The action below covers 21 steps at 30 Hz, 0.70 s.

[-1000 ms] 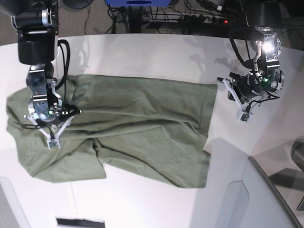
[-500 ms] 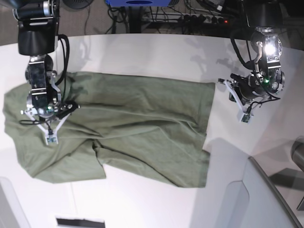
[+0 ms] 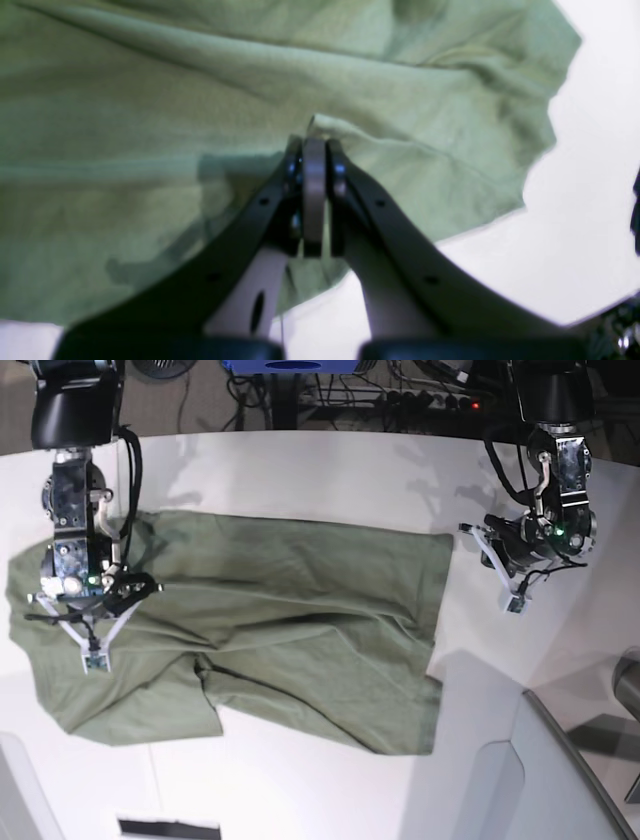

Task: Layout the t-shirt on the table in an organized manner, then fold the t-shirt properly
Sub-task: 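Drag the shirt edges apart with both grippers to smooth it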

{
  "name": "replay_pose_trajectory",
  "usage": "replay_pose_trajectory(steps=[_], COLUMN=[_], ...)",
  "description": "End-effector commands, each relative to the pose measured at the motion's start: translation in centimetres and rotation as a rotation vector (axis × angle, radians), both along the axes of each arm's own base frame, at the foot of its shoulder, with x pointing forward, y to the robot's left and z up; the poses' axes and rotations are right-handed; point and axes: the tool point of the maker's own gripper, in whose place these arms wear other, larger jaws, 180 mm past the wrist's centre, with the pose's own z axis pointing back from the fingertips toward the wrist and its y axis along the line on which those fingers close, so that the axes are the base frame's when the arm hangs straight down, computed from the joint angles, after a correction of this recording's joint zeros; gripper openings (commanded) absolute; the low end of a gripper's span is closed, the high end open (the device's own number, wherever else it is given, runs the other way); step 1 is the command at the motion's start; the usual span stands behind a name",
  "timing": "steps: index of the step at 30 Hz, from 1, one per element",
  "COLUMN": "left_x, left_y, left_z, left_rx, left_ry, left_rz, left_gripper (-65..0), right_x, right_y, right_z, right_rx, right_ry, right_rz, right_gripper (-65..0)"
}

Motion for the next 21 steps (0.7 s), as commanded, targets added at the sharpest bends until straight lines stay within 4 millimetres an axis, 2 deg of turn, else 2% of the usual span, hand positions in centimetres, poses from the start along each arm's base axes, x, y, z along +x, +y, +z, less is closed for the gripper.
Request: replay_pose_trajectory(steps=[1,5,15,18,21], left_x=[1.5,1.4,2.1,2.6,2.6], left_y=[0.4,0.3,0.3,-0.1,-2.0], left_z=[1.3,1.2,1.6,1.8,1.3], left_rx=[0.008,0.007,0.008,0.001,-0.003], left_ry=[-0.049,-0.045,-0.058,-0.069,-0.054], left_rz=[-0.006,-0.007,-0.010,-0.012,-0.076], left_gripper=[-65.0,-65.0,-65.0,-65.0,-65.0], right_x=[0.5,-1.5,-7.5,-9.2,-10.9], right_y=[-0.5,-0.6,-5.5,-6.3,-6.9], right_z=[1.4,1.5,0.3,-0.4,-0.9], right_rx=[-0.014,-0.020,-0.033,-0.036,-0.042], right_ry=[-0.043,-0.010,0.058,0.089,0.118], right_rz=[-0.007,-0.019,-0.193,-0.225,-0.247], right_gripper=[-65.0,-65.0,-65.0,-65.0,-65.0])
